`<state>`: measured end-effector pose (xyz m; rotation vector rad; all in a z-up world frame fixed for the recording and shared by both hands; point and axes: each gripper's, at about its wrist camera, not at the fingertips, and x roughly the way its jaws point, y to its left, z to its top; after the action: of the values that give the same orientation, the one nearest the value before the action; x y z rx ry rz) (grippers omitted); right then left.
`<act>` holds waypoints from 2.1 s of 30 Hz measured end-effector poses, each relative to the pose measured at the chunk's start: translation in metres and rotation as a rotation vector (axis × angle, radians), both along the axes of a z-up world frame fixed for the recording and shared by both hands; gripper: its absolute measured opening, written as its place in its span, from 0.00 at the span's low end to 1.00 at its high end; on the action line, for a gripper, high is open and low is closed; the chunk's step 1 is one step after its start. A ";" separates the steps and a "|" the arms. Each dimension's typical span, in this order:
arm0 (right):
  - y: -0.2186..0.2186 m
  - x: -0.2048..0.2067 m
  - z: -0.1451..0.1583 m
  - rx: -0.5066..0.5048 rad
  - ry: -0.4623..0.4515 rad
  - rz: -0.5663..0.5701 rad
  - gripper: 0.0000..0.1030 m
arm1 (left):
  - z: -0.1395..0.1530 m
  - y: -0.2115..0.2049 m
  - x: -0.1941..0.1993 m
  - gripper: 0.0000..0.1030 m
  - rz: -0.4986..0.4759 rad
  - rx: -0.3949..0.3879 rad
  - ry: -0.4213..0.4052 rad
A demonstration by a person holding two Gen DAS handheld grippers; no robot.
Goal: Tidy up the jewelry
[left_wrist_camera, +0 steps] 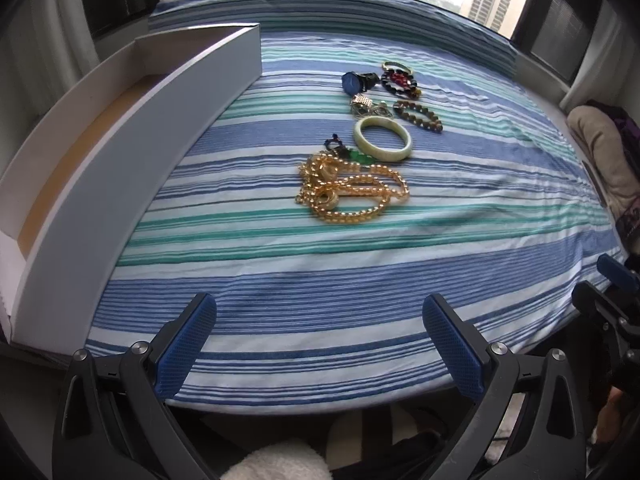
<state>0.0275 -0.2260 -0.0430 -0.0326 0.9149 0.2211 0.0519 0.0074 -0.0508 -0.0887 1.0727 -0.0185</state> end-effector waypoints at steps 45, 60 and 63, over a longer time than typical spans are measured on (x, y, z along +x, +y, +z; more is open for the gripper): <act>-0.043 0.009 -0.021 0.061 0.028 -0.077 0.88 | -0.033 -0.017 0.072 0.04 -0.108 -0.128 0.029; -0.019 0.029 -0.007 0.052 -0.013 -0.010 0.88 | 0.082 0.067 0.033 0.04 0.009 -0.265 -0.201; -0.009 0.050 -0.005 0.101 -0.004 0.050 0.88 | 0.105 0.073 0.027 0.05 0.009 -0.255 -0.252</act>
<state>0.0775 -0.2347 -0.0484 0.0376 0.8982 0.3138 0.0787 0.0799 0.0538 -0.3132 0.8138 -0.1543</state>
